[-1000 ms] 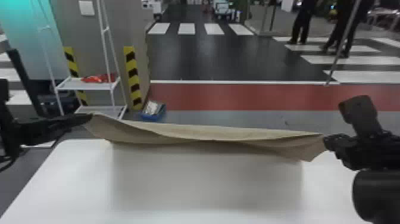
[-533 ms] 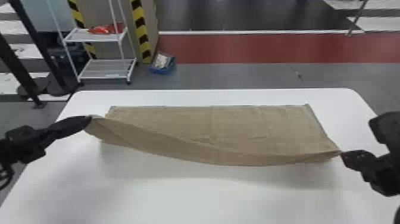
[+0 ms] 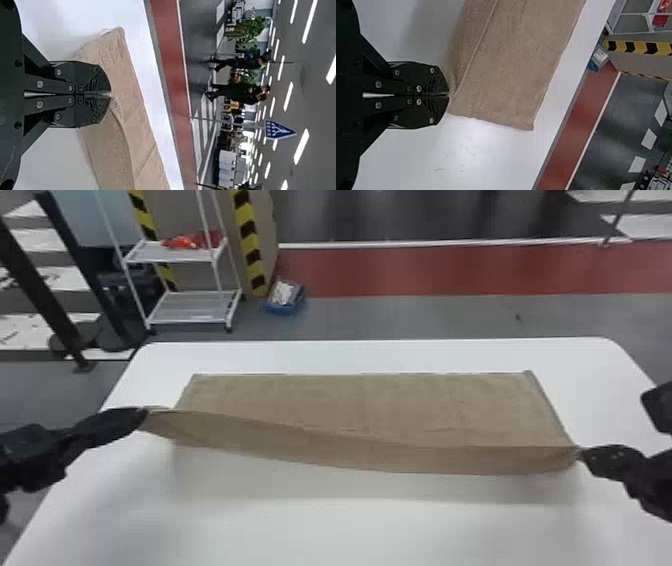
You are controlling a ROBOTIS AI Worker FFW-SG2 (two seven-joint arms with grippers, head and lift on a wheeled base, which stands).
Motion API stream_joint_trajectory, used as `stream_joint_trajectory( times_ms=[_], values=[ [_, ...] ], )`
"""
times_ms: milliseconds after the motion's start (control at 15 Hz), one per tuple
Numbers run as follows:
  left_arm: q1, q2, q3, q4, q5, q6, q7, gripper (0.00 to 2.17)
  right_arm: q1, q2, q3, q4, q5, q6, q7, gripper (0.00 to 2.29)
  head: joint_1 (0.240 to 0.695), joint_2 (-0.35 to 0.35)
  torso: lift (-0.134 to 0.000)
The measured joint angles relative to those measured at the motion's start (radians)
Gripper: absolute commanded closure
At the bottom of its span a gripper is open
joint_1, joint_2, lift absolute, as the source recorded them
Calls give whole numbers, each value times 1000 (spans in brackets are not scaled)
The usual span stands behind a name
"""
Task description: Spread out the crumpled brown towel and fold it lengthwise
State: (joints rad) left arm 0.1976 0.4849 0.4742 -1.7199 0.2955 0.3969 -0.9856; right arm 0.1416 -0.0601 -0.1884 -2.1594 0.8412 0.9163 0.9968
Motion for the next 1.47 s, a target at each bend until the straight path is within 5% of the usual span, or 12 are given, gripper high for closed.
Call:
stream_joint_trajectory(
  times_ms=[600,1467],
  values=[
    [-321,10,-166,264,-156,5,25,1342,-345,22,58,342,91,-67,52,1983,695,94,-128],
    [-487,58,-273,500,-196,-51,122,1342,-580,59,40,675,217,-248,29,1986,683,122,-128]
  ],
)
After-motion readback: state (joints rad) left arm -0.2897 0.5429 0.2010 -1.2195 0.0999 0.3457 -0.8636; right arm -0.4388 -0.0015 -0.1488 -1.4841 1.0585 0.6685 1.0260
